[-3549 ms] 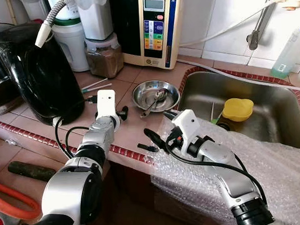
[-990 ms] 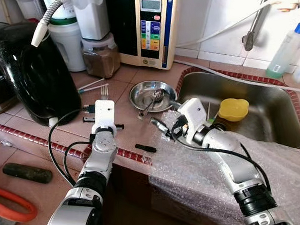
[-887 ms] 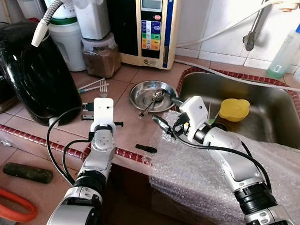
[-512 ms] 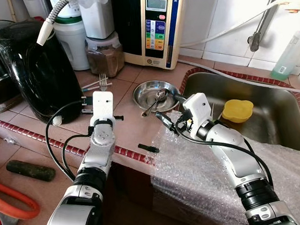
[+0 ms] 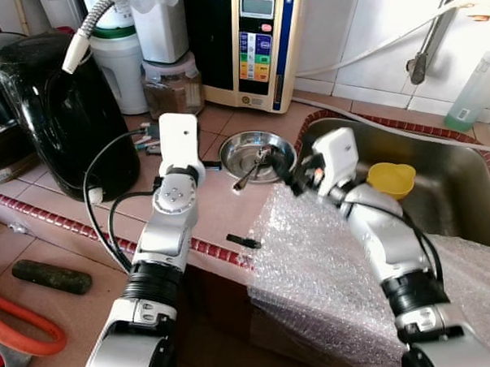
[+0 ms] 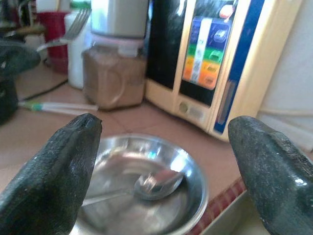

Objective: Kitchen organization

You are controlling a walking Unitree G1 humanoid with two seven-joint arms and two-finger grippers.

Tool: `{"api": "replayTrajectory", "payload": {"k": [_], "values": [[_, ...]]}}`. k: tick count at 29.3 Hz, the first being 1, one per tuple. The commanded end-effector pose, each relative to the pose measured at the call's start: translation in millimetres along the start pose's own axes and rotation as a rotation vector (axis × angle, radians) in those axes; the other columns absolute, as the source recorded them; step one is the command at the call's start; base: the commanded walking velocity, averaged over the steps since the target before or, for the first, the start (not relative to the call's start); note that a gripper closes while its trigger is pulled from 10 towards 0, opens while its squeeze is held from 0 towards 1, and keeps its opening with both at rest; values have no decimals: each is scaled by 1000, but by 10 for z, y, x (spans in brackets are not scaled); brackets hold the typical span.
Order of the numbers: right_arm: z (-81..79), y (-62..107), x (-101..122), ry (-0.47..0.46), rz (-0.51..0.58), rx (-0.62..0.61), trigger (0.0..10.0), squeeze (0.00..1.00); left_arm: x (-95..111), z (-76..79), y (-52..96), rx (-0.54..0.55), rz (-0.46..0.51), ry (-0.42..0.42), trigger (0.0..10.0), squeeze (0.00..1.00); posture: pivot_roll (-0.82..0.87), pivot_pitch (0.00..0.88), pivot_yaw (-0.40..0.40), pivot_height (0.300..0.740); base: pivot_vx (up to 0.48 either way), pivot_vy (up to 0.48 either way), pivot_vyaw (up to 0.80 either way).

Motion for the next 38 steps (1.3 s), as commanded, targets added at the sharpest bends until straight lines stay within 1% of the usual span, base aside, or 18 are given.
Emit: {"api": "replayTrajectory", "payload": {"k": [1, 3, 4, 5, 7, 10, 11, 12, 13, 16, 23, 28, 31, 32, 33, 38], "values": [[79, -18, 10, -41, 8, -36, 10000, 0, 68, 67, 12, -43, 22, -33, 0, 0, 18, 0, 6, 740, 0, 0, 0], [186, -57, 76, -101, 33, -80, 10000, 0, 100, 179, 20, -108, 41, -44, 0, 0, 19, 0, 8, 740, 0, 0, 0], [261, -97, 148, -160, 60, -107, 10000, 0, 82, 286, 30, -167, 36, -41, 0, 0, 17, 0, 10, 740, 0, 0, 0], [261, -97, 148, -160, 60, -107, 10000, 0, 82, 286, 30, -167, 36, -41, 0, 0, 17, 0, 10, 740, 0, 0, 0], [320, -137, 230, -217, 92, -126, 10000, 0, 46, 387, 43, -223, 31, -51, 0, 0, 14, 0, 14, 740, 0, 0, 0], [339, -170, 300, -248, 120, -129, 10000, 0, -14, 496, 65, -291, 17, -45, 0, 0, 12, 0, 17, 740, 0, 0, 0], [333, -188, 337, -270, 138, -128, 10000, 0, -96, 554, 83, -329, -15, -39, 0, 0, 13, 0, 22, 740, 0, 0, 0], [326, -200, 347, -294, 145, -132, 10000, 0, -132, 588, 93, -351, -27, -31, 0, 0, 14, 0, 26, 740, 0, 0, 0], [320, -208, 348, -310, 146, -133, 10000, 0, -137, 605, 93, -359, -26, -38, 0, 0, 14, 0, 28, 740, 0, 0, 0], [305, -233, 351, -317, 147, -129, 10000, 0, -140, 630, 92, -379, -24, -43, 0, 0, 15, 0, 31, 740, 0, 0, 0], [240, -295, 336, -383, 144, -121, 10000, 0, -41, 754, 64, -435, 20, -32, 0, 0, 12, 0, 36, 740, 0, 0, 0], [204, -321, 336, -426, 144, -105, 10000, 0, -32, 780, 68, -443, 28, -34, 0, 0, 15, 0, 33, 740, 0, 0, 0], [140, -363, 324, -452, 135, -83, 10000, 0, -34, 839, 91, -468, 37, -35, 0, 0, 19, 0, 35, 740, 0, 0, 0], [137, -370, 313, -469, 132, -88, 8118, 0, -32, 850, 95, -472, 39, -38, 0, 0, 19, 0, 35, 740, 0, 0, 0], [140, -378, 299, -492, 128, -96, 0, 0, -30, 861, 98, -478, 41, -37, 0, 0, 20, 0, 36, 740, 0, 0, 0], [170, -399, 283, -543, 126, -121, 0, 0, -27, 894, 103, -493, 48, -40, 0, 0, 20, 0, 40, 740, 0, 0, 0]]}}
Point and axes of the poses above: a point about 5 cm out from each wrist's last joint towards the gripper, its own y axis pointing back from the gripper into the wrist, its own x axis along the axis of the wrist's last joint, z = x × y, the point moved 4 cm from there along -y, pointing out of the wrist towards the gripper, and after that the axes turned 12 degrees about y, right-handed, at the moved point
